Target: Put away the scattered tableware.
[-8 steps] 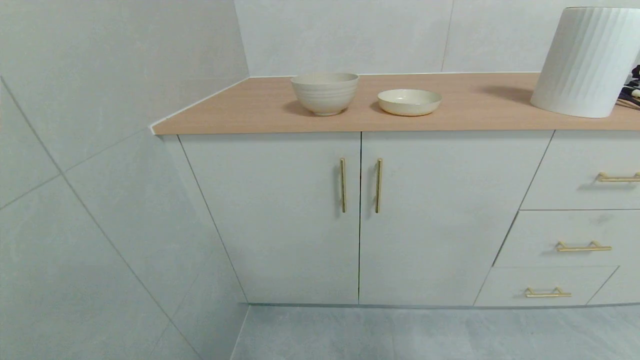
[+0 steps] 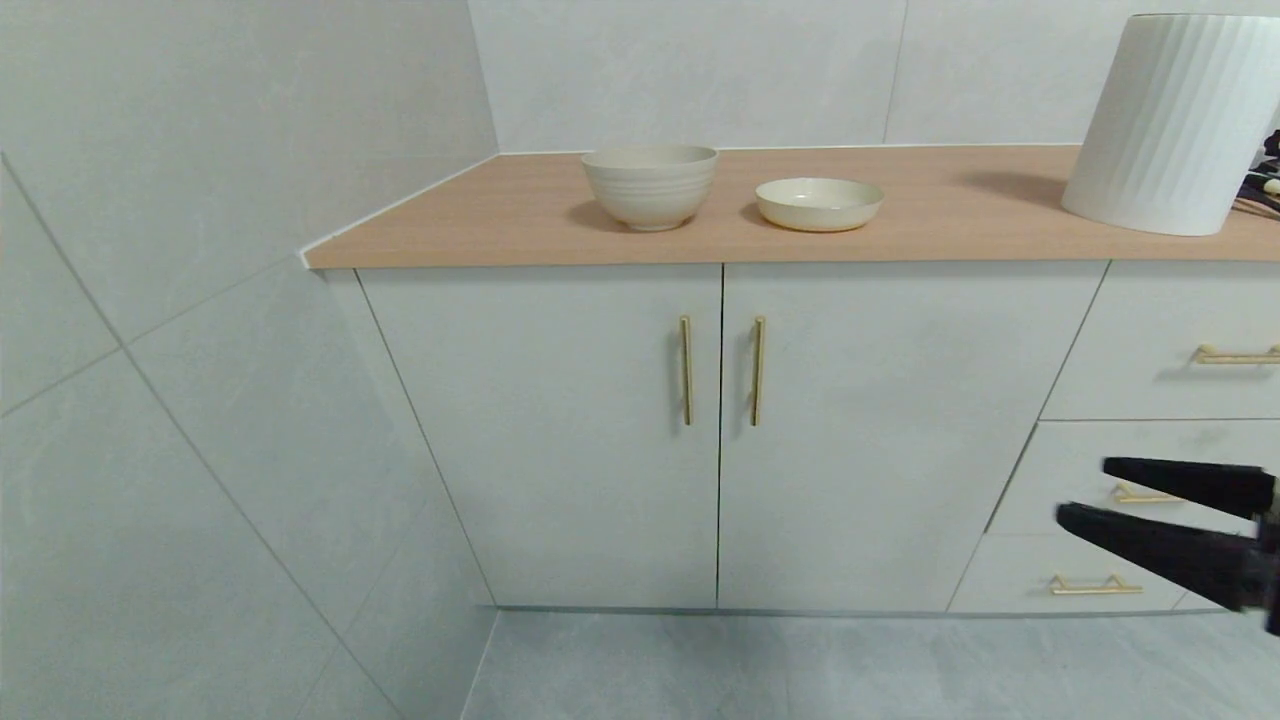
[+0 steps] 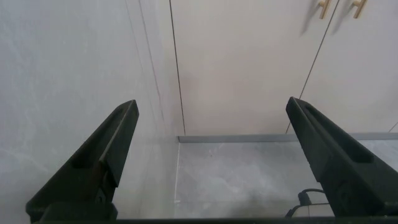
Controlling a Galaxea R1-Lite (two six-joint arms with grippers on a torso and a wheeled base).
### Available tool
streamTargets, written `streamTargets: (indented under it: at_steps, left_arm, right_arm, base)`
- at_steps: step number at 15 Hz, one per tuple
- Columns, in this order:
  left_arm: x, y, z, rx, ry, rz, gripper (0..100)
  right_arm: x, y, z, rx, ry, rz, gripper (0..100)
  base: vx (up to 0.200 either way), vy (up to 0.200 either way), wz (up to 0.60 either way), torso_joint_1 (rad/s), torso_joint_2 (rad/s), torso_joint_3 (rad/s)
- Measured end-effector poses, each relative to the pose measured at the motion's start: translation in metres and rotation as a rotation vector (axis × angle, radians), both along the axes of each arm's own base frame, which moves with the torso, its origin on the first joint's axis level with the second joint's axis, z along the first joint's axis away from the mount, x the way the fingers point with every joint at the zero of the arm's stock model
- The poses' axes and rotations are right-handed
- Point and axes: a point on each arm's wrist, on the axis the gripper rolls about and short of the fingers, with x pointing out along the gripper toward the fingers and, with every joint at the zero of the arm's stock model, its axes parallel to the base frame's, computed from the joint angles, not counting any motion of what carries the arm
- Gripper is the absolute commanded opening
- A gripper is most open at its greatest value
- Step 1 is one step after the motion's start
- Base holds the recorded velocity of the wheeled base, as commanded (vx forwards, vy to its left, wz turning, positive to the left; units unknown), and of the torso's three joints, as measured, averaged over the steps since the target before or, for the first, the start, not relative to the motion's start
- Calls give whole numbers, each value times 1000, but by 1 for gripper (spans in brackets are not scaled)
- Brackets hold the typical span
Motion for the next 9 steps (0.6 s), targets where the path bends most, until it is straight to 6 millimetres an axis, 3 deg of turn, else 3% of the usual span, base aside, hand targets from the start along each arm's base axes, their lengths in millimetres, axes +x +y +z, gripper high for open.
streamTargets:
  at_steps: [4,9]
  left_arm:
    - [0,0,0,0,0,0,100]
    - [0,0,0,0,0,0,100]
  right_arm:
    - [85,51,1,71,26,88,100]
    - [157,100,-20,95,62,134,100]
  base:
    - [0,0,0,0,0,0]
    - [0,0,0,0,0,0]
